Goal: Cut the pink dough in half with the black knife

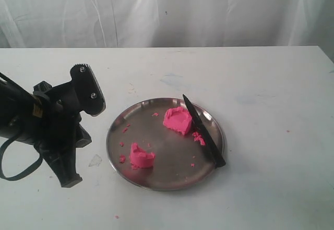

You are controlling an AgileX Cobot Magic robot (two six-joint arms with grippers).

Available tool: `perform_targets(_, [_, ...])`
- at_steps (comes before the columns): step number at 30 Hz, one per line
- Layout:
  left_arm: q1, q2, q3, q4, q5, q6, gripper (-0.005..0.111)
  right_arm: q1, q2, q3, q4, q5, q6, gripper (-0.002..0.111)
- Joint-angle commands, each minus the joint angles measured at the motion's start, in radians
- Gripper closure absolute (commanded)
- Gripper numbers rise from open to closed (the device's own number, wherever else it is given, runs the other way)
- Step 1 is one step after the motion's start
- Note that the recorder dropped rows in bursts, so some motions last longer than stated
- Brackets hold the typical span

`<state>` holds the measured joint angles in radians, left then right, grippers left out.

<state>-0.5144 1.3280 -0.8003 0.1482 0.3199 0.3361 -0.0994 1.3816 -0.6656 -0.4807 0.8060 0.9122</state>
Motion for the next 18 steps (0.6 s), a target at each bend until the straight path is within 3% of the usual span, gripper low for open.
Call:
perform_targets(1, [-0.008,-0.011,0.007,-0.012,0.017,-0.008,0.107,0.010,-0.031,0.004,0.857,-0.185,-1.023,0.107])
perform_targets(3, [-0.008,-0.011,0.007,-0.012,0.013,-0.008,0.107,0.019,-0.044,0.004,1.138,-0.126,-1.356,0.107])
perform_targets(5, [-0.008,-0.011,0.007,-0.012,0.010,-0.008,0.107,0.032,-0.064,0.004,1.295,-0.103,-1.512,0.107])
perform_targets(12, [-0.008,-0.011,0.007,-0.012,0.017,-0.008,0.107,0.041,-0.259,0.003,1.281,-0.176,-1.595,0.107])
perform_targets(18, [-0.008,-0.011,0.007,-0.012,0.017,-0.008,0.107,0.041,-0.668,0.019,1.238,-0.308,-1.722,0.107])
